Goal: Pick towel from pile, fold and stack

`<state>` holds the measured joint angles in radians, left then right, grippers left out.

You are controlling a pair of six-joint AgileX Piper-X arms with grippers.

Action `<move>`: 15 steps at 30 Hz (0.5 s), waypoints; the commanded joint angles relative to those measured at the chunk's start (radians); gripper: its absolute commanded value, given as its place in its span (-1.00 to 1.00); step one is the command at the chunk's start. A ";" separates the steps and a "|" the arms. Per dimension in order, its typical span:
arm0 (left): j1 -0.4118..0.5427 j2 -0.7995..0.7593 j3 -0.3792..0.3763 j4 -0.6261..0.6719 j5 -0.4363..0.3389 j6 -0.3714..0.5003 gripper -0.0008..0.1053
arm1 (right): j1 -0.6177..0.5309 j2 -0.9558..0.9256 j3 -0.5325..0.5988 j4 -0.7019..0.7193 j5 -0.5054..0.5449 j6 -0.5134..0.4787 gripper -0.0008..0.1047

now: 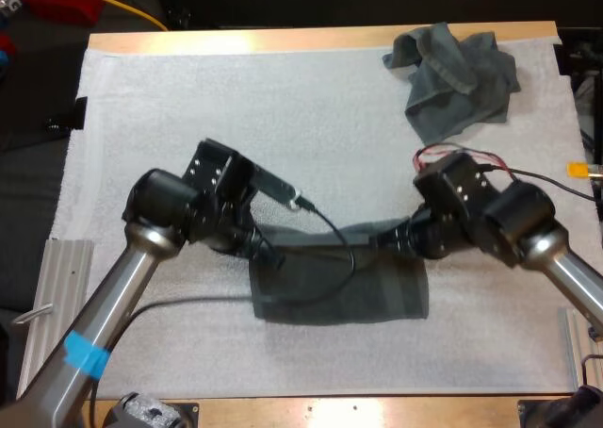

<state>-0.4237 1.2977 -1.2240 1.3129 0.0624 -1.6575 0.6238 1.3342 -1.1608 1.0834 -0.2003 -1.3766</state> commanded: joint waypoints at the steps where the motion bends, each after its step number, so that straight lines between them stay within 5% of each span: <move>1: 0.016 0.020 0.001 -0.031 0.004 0.011 -0.98 | -0.032 0.017 0.001 -0.017 -0.030 -0.014 -0.98; 15: 0.135 0.282 0.001 -0.231 0.103 0.018 -0.98 | -0.198 0.244 0.001 -0.191 -0.183 0.066 -0.98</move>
<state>-0.2898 1.5881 -1.2240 1.0816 0.1769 -1.6406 0.4337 1.5823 -1.1587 0.8959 -0.3790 -1.3141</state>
